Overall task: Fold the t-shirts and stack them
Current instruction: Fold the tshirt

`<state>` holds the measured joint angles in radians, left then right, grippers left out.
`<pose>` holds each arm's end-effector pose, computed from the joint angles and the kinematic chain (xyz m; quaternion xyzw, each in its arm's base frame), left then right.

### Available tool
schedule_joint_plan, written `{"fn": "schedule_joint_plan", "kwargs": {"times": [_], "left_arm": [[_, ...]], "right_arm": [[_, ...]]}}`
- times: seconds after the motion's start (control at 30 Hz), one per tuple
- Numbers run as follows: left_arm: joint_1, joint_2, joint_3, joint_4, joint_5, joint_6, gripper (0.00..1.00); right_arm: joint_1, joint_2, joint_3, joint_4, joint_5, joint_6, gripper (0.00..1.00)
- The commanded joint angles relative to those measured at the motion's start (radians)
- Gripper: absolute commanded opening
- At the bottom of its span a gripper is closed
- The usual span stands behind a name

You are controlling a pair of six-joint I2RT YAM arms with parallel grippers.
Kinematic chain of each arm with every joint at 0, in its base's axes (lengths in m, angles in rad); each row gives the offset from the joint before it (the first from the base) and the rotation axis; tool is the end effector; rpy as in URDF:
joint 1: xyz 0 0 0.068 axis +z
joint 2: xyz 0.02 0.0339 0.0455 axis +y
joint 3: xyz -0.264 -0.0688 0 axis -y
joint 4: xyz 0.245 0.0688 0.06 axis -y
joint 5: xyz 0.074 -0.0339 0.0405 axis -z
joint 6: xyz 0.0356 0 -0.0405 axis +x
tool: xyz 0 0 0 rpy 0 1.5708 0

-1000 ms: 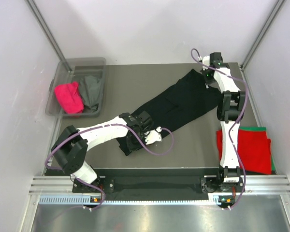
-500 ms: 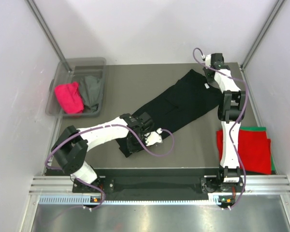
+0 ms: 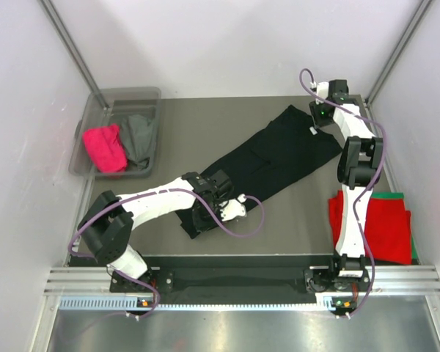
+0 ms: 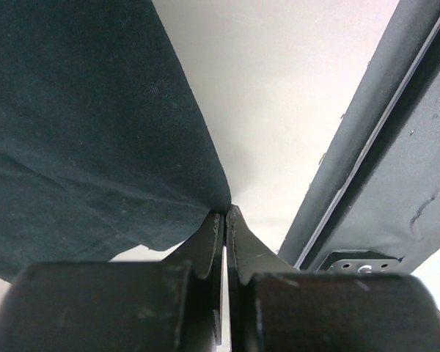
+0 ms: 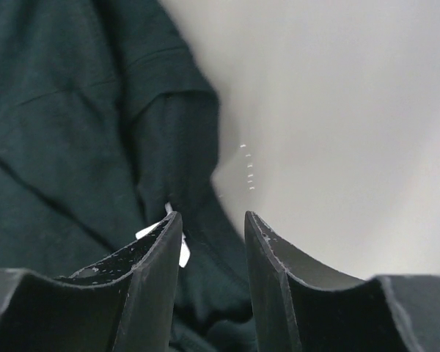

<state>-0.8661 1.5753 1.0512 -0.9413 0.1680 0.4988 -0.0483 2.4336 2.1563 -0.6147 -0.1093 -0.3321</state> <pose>0.1735 -0.2132 0.1983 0.6310 0.7694 -0.0920 0.0363 0.5409 -0.0223 0.1907 -0.1512 0.9295 -0.0123 0.3362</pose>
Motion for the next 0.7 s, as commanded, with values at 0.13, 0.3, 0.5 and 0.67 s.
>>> {"fn": "schedule_joint_plan", "kwargs": {"times": [0.13,0.3,0.5,0.67], "left_arm": [[-0.008,-0.008,0.032,-0.031,0.024,-0.005,0.0],[-0.01,-0.006,0.038,-0.034,0.031,-0.006,0.0],[-0.022,0.0,0.036,-0.036,0.044,-0.003,0.0],[-0.031,0.0,0.024,-0.033,0.051,-0.002,0.0]], "right_arm": [[0.005,-0.053,0.02,-0.071,-0.087,0.005,0.41],[0.008,-0.01,0.043,-0.094,-0.021,-0.002,0.42],[0.018,0.083,0.143,-0.163,0.023,-0.01,0.26],[0.033,0.131,0.178,-0.184,0.031,-0.03,0.04]]}}
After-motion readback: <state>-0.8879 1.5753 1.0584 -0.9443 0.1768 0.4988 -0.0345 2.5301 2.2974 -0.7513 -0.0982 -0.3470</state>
